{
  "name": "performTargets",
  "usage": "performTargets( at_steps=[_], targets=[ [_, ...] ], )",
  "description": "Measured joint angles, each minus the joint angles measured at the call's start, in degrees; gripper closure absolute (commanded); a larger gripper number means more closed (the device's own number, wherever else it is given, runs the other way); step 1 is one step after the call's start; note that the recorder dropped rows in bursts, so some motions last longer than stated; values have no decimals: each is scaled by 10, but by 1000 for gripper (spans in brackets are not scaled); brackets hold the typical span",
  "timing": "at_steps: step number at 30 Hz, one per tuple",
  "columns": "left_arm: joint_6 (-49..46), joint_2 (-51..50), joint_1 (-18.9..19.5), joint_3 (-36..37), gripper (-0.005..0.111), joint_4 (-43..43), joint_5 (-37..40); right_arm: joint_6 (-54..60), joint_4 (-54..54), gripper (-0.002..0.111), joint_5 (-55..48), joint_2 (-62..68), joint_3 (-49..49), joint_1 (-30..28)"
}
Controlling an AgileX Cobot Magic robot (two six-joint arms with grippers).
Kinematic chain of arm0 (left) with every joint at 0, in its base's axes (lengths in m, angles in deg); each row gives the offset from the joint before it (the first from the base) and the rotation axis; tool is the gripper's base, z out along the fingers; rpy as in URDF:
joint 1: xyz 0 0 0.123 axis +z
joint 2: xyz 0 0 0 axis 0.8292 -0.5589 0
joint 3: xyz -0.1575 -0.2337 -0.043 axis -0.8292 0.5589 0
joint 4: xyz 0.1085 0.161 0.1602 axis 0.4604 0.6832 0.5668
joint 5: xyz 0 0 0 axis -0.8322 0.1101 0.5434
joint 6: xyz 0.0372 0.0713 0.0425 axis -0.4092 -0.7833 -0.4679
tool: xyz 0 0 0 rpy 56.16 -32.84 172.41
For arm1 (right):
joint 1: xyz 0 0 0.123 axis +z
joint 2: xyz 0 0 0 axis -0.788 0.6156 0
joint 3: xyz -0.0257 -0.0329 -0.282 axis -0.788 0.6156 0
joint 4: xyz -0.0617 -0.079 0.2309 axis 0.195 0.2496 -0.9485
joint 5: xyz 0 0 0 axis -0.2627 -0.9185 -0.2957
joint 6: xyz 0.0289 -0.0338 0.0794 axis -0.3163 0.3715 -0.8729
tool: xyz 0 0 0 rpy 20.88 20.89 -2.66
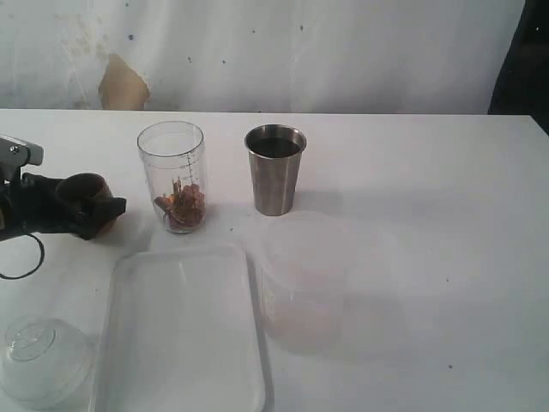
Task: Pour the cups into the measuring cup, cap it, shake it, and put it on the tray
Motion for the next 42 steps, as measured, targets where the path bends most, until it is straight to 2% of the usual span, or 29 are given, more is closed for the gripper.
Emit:
performTargets(
  at_steps=[7,9,10,11,12,13,14,19,23,26,30,33,35,38,40,42],
  targets=[
    [126,121,0,0,12,53,70,0,0,108,0,0,0,0],
    [174,162,0,0,24,79,104,0,0,108,0,0,0,0],
    [195,175,0,0,48,93,120,0,0,108,0,0,0,0],
    [246,199,0,0,61,116,162,0,0,108,0,0,0,0],
    [271,208,0,0,99,125,184,0,0,108,0,0,0,0],
    [351,228,0,0,106,150,248,0,0,108,0,0,0,0],
    [438,245,0,0,107,201,308,0,0,108,0,0,0,0],
    [720,301,1,1,107,403,364,0,0,108,0,0,0,0],
    [774,352,1,18,107,432,370,0,0,108,0,0,0,0],
    [761,375,1,38,107,435,416,0,0,108,0,0,0,0],
    [741,412,1,64,107,437,520,9,0,108,0,0,0,0],
    [664,446,-14,74,107,403,613,11,0,108,0,0,0,0],
    [540,459,-50,67,107,319,704,11,0,108,0,0,0,0],
    [334,459,-110,17,107,181,818,11,0,108,0,0,0,0],
    [195,455,-137,-19,107,59,854,11,0,108,0,0,0,0],
    [16,452,-146,-53,107,-127,866,11,0,108,0,0,0,0]
  ],
)
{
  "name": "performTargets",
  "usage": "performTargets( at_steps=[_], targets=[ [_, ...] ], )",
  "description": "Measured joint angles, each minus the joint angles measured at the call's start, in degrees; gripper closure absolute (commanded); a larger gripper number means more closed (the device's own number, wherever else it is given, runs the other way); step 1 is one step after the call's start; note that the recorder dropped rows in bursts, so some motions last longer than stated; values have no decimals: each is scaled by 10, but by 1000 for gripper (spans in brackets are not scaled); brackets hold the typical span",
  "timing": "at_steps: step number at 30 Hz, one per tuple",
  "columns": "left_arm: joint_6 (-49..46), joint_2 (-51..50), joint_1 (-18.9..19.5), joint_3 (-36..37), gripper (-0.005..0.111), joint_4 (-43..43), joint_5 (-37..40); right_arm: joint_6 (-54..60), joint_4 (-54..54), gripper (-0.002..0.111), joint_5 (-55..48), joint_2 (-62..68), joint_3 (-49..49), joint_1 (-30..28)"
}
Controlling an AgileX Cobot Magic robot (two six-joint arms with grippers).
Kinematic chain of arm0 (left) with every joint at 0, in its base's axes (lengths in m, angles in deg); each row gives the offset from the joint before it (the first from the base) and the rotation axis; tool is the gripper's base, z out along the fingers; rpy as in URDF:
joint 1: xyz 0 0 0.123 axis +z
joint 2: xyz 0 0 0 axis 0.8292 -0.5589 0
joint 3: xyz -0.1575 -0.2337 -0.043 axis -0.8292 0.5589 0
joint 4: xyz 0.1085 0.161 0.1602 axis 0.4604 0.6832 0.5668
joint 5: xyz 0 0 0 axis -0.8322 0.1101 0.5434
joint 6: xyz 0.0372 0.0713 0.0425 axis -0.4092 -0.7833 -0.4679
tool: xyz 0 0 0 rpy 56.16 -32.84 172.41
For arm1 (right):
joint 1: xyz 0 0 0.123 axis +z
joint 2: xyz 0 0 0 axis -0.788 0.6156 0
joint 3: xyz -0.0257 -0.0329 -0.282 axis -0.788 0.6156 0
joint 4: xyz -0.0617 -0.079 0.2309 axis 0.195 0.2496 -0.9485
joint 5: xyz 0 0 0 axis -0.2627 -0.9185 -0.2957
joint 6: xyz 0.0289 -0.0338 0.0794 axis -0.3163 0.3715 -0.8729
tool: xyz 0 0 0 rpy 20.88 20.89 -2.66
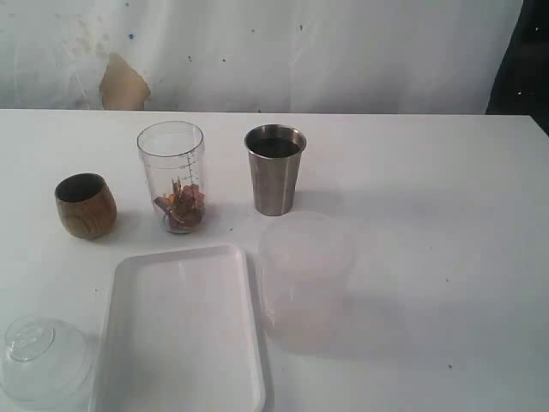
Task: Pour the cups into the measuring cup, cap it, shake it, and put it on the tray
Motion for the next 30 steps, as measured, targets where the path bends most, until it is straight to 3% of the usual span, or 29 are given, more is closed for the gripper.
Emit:
performTargets(
  at_steps=[3,6,10,15,25,30],
  targets=[
    [-235,-4,1,-31,107,-264,30,0,0,108,0,0,0,0],
    [-339,0,15,-45,107,-398,64,0,0,108,0,0,0,0],
    [-373,47,46,-30,107,-457,66,0,0,108,0,0,0,0],
    [-379,161,78,25,107,-502,-3,0,0,108,0,0,0,0],
    [-375,407,83,202,107,-603,-147,0,0,108,0,0,0,0],
    [-349,515,83,275,107,-610,-165,1,0,108,0,0,0,0]
  ],
)
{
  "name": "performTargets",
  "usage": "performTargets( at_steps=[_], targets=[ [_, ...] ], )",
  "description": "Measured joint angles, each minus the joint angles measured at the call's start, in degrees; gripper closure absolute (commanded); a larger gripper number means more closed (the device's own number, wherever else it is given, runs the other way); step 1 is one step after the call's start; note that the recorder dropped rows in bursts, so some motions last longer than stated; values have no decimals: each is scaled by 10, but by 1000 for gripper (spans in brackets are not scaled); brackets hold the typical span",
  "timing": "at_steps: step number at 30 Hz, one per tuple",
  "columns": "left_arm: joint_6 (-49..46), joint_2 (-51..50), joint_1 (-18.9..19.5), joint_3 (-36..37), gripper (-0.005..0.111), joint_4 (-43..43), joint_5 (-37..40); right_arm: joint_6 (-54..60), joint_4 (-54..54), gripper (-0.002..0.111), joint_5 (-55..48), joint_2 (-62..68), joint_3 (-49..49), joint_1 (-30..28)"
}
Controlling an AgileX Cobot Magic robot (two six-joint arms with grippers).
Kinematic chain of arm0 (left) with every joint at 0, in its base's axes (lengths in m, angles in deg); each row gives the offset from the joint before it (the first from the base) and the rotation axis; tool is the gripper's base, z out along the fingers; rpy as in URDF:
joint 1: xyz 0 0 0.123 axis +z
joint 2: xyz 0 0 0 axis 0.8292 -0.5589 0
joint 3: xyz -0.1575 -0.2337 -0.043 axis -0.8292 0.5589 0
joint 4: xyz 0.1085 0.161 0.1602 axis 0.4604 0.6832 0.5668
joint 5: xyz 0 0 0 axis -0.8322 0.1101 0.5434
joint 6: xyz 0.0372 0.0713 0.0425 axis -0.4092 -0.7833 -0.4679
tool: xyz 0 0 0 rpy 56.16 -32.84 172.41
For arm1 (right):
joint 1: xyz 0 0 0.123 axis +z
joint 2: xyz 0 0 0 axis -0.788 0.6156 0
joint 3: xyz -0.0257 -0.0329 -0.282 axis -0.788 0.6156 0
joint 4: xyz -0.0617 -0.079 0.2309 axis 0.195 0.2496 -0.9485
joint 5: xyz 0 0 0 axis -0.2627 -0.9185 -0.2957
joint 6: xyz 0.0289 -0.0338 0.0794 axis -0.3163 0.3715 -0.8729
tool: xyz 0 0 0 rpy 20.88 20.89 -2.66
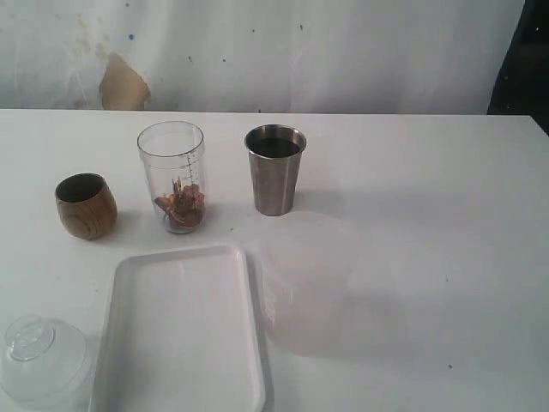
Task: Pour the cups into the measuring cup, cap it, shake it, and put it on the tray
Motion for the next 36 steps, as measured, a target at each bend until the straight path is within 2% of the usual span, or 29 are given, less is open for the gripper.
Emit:
performTargets(
  at_steps=[8,11,16,20,25,29,36],
  targets=[
    [30,173,0,56,107,-4,-5,0,0,108,0,0,0,0],
    [30,209,0,73,107,-6,-1,0,0,108,0,0,0,0],
    [30,214,0,121,107,-25,-25,0,0,108,0,0,0,0],
    [30,214,0,185,107,-41,-97,0,0,108,0,0,0,0],
    [30,214,0,236,107,-48,-141,0,0,108,0,0,0,0],
    [21,214,0,254,107,-48,-148,0,0,108,0,0,0,0],
    [-59,214,0,254,107,-53,-126,0,0,108,0,0,0,0]
  ],
)
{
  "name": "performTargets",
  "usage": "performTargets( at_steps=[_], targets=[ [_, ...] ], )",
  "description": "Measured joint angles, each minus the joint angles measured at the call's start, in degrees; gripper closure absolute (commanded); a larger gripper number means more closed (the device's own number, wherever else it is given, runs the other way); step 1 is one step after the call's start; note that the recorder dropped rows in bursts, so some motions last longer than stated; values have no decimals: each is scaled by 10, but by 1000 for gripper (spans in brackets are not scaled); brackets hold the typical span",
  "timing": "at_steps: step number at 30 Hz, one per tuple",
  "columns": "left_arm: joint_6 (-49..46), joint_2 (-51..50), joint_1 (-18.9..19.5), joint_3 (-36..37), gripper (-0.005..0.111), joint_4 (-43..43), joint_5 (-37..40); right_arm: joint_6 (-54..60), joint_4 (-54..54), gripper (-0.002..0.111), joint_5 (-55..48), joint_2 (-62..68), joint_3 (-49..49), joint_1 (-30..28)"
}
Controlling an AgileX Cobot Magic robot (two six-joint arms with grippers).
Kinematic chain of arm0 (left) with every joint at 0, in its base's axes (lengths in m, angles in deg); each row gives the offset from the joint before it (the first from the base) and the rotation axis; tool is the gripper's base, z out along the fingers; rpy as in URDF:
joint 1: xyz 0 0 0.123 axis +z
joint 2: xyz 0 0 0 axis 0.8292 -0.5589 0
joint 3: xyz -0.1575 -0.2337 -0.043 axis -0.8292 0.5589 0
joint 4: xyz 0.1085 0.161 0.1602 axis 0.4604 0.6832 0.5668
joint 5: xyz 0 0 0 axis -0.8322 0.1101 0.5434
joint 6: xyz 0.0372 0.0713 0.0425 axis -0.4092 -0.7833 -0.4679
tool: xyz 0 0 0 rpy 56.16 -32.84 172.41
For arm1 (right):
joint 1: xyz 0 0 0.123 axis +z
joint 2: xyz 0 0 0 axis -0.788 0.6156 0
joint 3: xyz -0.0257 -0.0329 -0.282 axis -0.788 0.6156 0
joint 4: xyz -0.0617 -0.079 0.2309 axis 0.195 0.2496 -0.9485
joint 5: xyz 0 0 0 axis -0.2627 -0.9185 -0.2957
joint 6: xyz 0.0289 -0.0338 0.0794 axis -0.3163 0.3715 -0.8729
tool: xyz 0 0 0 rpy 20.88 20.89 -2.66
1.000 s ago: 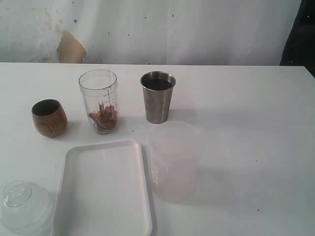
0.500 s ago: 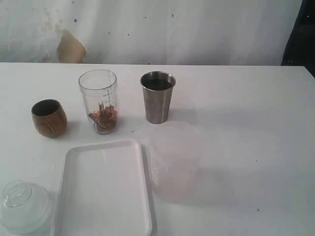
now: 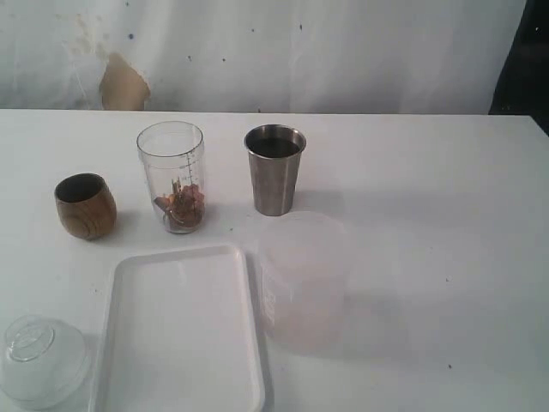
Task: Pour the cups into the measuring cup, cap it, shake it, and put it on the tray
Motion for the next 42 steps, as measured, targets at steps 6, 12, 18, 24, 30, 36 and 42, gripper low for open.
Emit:
performTargets(
  at_steps=[6,12,18,24,30,36,42],
  targets=[
    [-47,0,0,0,107,0,9,0,0,108,0,0,0,0],
    [-49,0,0,0,107,0,10,0,0,108,0,0,0,0],
    [-50,0,0,0,107,0,10,0,0,108,61,0,0,0],
    [-50,0,0,0,107,0,18,0,0,108,226,0,0,0],
    [-50,0,0,0,107,0,20,-80,-3,108,434,-1,0,0],
    [-50,0,0,0,107,0,20,-122,-23,108,517,25,-31,0],
    [-50,0,0,0,107,0,20,-127,-14,108,532,181,-111,0]
  ],
)
